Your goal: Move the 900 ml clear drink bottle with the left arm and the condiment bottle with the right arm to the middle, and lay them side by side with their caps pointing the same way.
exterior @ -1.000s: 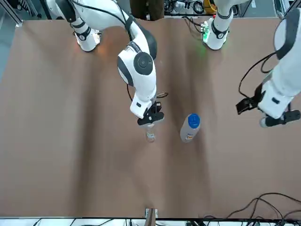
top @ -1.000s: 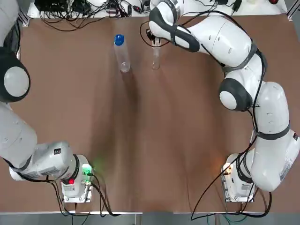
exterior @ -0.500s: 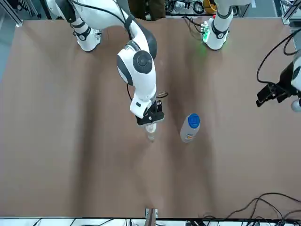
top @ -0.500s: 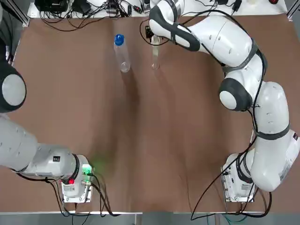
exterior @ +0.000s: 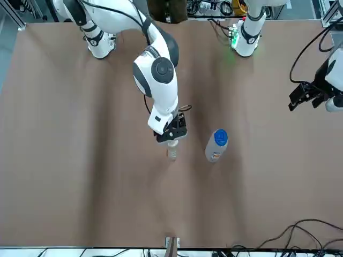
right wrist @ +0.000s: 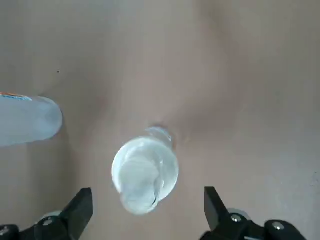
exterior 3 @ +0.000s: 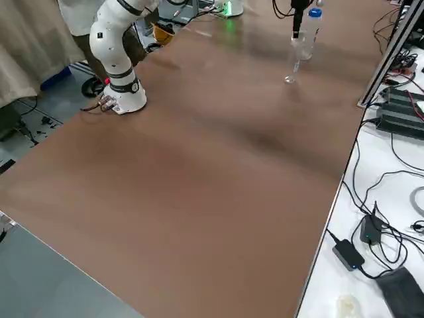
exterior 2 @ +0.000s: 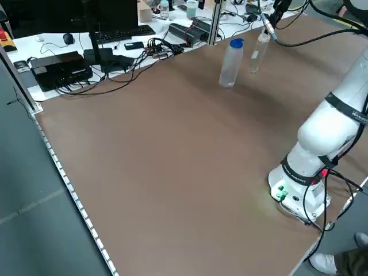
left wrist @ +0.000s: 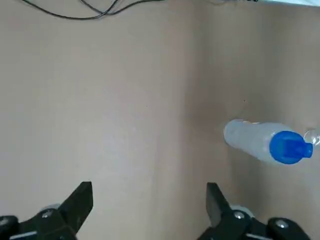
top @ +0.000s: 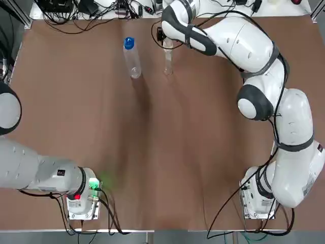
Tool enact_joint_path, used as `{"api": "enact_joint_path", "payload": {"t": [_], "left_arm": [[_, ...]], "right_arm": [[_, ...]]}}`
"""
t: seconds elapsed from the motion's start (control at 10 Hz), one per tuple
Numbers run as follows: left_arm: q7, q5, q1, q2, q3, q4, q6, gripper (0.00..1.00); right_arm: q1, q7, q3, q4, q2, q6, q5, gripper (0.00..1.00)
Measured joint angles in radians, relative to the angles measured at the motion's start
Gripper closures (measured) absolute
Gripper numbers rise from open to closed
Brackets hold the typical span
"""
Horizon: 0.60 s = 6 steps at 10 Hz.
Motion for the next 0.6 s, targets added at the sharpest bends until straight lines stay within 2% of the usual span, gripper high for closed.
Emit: {"api": "enact_joint_path", "payload": {"t": [0.2,0.3,0.6], "left_arm": [[0.001,0.000,-0.004,0.012,0.000,-0.004,0.004,0.00],[0.001,0.000,-0.005,0.020,-0.001,-0.004,0.020,0.00],[0.002,0.000,-0.007,0.026,-0.004,-0.004,0.041,0.00]], "right_arm": [[-0.013,0.000,0.000,0.017,-0.010,-0.018,0.000,0.01],[-0.028,0.000,-0.001,0.021,-0.030,-0.071,0.000,0.01],[-0.148,-0.127,-0.003,0.026,-0.127,-0.228,0.003,0.01]]}}
